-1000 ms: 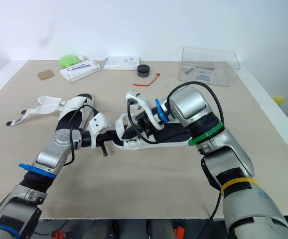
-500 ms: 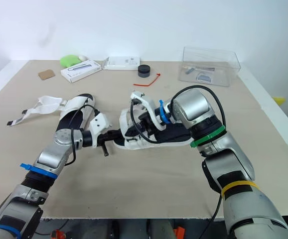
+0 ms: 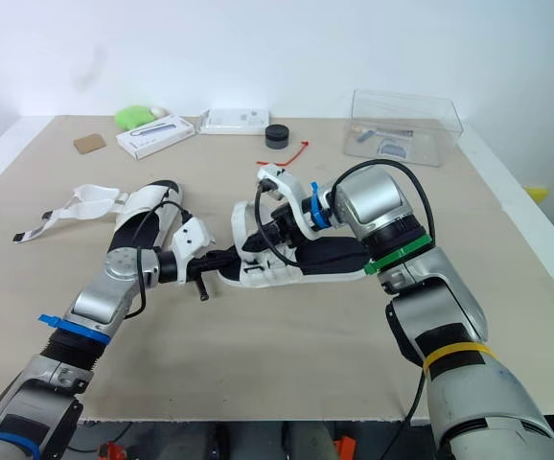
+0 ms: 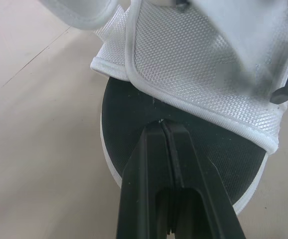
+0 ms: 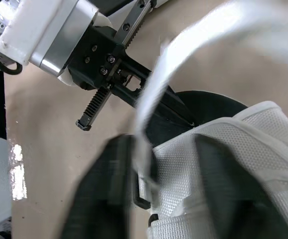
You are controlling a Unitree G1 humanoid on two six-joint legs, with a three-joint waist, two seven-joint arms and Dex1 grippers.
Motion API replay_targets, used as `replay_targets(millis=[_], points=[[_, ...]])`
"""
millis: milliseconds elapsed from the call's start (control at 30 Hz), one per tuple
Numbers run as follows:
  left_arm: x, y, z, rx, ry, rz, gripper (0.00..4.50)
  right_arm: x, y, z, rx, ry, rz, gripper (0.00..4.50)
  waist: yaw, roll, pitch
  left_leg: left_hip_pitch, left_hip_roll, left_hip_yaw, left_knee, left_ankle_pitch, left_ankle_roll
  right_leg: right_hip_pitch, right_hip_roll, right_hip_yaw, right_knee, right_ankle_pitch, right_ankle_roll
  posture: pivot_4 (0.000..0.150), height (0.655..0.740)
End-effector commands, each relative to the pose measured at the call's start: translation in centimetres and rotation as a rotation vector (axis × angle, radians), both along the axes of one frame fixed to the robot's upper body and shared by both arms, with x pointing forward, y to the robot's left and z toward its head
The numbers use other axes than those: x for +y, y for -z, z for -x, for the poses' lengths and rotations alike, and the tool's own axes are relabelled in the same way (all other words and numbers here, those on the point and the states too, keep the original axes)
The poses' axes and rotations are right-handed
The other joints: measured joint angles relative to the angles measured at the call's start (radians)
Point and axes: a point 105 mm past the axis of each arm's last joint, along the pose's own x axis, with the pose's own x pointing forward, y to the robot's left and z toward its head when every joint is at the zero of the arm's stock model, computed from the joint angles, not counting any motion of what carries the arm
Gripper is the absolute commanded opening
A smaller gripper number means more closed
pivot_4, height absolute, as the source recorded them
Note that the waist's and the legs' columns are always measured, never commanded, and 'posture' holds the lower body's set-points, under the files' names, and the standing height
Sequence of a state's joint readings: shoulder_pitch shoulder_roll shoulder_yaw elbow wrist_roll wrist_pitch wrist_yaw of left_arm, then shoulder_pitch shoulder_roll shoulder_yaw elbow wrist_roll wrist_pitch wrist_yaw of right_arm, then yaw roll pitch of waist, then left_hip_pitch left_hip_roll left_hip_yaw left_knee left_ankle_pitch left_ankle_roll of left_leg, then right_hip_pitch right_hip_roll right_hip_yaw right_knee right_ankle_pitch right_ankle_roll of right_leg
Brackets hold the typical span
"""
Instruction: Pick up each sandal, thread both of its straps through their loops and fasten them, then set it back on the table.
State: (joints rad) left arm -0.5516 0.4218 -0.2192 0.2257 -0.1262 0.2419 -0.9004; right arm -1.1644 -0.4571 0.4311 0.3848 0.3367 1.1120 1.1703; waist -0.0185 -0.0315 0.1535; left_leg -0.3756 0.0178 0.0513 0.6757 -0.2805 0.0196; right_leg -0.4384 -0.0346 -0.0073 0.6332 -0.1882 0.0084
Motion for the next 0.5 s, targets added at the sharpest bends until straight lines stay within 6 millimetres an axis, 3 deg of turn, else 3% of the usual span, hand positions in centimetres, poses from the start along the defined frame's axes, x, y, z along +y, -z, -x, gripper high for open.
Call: replay_targets(millis=[33, 400, 500], points=[[0.7, 3.1, 0.6, 0.099, -0.029, -0.069, 0.00, 0.5, -1.1, 0.7, -0.063, -0.033, -0.027, 2.98, 0.000, 0.000, 0.000, 0.000, 0.000, 0.000, 0.000, 0.000, 0.000, 0.000, 0.000, 0.000, 0.000, 0.000, 0.000, 0.150, 0.7400], [0.6, 3.3, 0.7, 0.104, -0.026, -0.069, 0.00, 0.5, -0.2, 2.7, -0.033, 0.010, -0.069, 2.98, -0.001, 0.000, 0.000, 0.000, 0.000, 0.000, 0.000, 0.000, 0.000, 0.000, 0.000, 0.000, 0.000, 0.000, 0.000, 0.150, 0.7400], [0.6, 3.3, 0.7, 0.105, -0.024, -0.069, 0.00, 0.6, -0.2, 2.7, -0.024, 0.030, -0.080, 2.11, -0.001, 0.000, 0.000, 0.000, 0.000, 0.000, 0.000, 0.000, 0.000, 0.000, 0.000, 0.000, 0.000, 0.000, 0.000, 0.150, 0.7400]])
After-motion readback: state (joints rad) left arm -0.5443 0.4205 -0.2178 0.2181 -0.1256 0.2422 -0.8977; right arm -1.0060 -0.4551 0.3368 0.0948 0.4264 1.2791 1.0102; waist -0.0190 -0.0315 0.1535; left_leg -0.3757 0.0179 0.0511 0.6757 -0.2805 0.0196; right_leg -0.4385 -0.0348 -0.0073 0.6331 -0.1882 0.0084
